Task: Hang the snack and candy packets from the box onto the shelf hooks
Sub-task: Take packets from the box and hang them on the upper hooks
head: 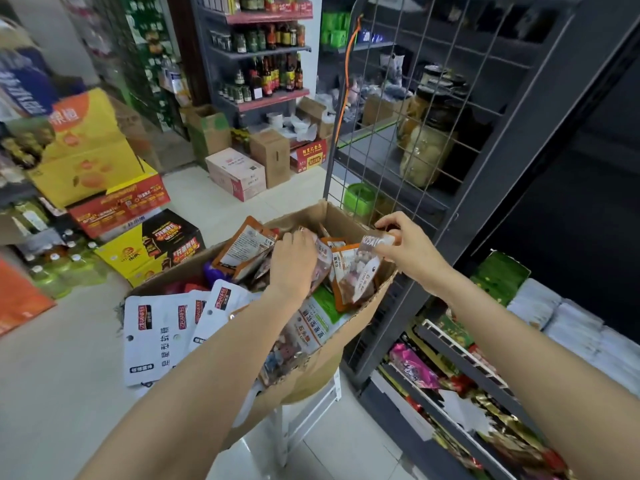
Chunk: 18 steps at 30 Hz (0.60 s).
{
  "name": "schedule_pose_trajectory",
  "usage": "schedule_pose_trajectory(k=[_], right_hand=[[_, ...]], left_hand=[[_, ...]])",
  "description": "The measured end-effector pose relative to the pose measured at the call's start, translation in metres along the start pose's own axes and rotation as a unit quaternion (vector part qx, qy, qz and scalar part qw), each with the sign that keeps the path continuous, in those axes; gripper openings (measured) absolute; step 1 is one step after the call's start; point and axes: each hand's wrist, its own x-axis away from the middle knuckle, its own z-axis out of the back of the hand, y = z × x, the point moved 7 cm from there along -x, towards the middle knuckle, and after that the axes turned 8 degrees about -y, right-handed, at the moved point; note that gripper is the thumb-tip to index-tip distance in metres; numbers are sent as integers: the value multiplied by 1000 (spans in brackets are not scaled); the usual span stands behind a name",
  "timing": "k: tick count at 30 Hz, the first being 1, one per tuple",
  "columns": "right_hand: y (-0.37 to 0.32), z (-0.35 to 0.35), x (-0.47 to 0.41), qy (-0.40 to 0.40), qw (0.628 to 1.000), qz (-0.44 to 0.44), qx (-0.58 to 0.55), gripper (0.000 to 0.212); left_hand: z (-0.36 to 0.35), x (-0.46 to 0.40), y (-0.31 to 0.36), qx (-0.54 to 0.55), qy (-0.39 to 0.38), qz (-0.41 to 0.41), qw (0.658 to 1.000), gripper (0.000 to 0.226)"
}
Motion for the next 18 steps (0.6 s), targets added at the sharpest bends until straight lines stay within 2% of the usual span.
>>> schedule_pose_trajectory(k=[2, 5, 7, 10, 14, 18], right_hand=[[-2, 4, -1, -11, 997, -4, -71, 33], [-10, 10, -4, -4, 999, 3, -45, 36], [-10, 15, -5, 18, 1000, -1, -4, 29], [-9, 23, -5, 61, 998, 3, 17, 9], [-34, 35, 5, 97, 991, 66, 58, 17], [-67, 56, 22, 113, 982, 104, 113, 19]], left_hand=[[1, -8, -2, -27, -34, 6, 999, 30], [8, -12, -2, -1, -51, 12, 999, 21], [16, -9, -3, 45, -18, 22, 999, 19], [40, 0, -16, 164, 77, 47, 982, 21], [75, 12, -20, 330, 144, -13, 933, 14], [129, 23, 0, 363, 186, -77, 910, 10]])
